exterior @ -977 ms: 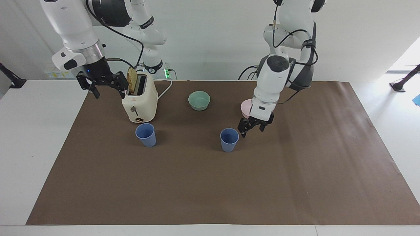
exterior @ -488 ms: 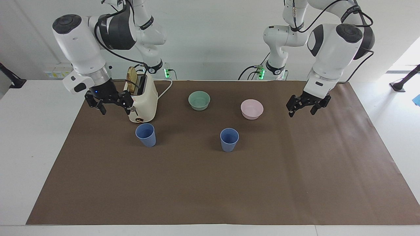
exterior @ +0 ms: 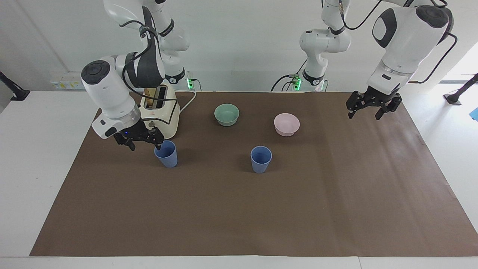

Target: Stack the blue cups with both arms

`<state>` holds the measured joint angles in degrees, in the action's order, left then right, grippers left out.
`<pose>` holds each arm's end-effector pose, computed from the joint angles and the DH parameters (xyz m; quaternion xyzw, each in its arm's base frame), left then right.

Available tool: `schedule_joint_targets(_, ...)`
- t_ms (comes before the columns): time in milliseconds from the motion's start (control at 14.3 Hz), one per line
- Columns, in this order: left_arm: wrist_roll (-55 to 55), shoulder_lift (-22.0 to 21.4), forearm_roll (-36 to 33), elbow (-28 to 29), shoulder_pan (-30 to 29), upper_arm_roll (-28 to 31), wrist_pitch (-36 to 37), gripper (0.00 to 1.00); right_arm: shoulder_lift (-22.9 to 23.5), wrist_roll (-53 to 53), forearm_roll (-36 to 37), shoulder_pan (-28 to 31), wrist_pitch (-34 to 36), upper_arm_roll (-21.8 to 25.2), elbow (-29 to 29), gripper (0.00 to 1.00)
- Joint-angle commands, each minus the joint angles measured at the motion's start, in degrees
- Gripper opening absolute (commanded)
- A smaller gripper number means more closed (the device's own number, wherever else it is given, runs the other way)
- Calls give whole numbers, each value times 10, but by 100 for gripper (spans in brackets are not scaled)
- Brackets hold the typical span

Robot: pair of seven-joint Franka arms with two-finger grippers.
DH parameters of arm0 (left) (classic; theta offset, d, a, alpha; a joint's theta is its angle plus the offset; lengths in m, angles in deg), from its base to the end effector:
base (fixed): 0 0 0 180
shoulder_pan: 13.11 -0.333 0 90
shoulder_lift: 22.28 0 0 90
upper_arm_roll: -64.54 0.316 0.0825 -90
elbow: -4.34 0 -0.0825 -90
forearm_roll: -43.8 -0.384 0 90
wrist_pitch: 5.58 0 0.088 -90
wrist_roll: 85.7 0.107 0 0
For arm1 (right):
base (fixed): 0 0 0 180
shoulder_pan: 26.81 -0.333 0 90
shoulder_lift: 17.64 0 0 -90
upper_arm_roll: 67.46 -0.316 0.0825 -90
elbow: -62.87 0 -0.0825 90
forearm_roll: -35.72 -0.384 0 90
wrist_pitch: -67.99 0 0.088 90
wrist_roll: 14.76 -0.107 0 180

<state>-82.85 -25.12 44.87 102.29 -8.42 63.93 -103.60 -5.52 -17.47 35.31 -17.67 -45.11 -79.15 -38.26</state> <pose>0.5474 -0.0527 0.5983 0.9972 -0.0700 0.0252 0.0096 0.6193 0.0206 0.4442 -0.9997 0.0050 0.0003 0.0246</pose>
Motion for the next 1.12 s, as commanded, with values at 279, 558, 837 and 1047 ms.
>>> schedule_joint_targets(279,18,-12,-11,-92,-13,-8,128,100,-4,14,-6,3,-34,-2,-61,100)
schedule_joint_targets(558,19,-13,-10,-106,-13,-8,149,100,2,14,-6,3,-45,-2,-72,100)
schedule_joint_targets(837,18,-15,-6,-105,-13,-7,144,100,11,14,-5,3,-57,-2,-85,100)
schedule_joint_targets(1047,18,-15,-5,-105,-13,-8,141,100,14,15,-5,3,-69,-2,-93,95)
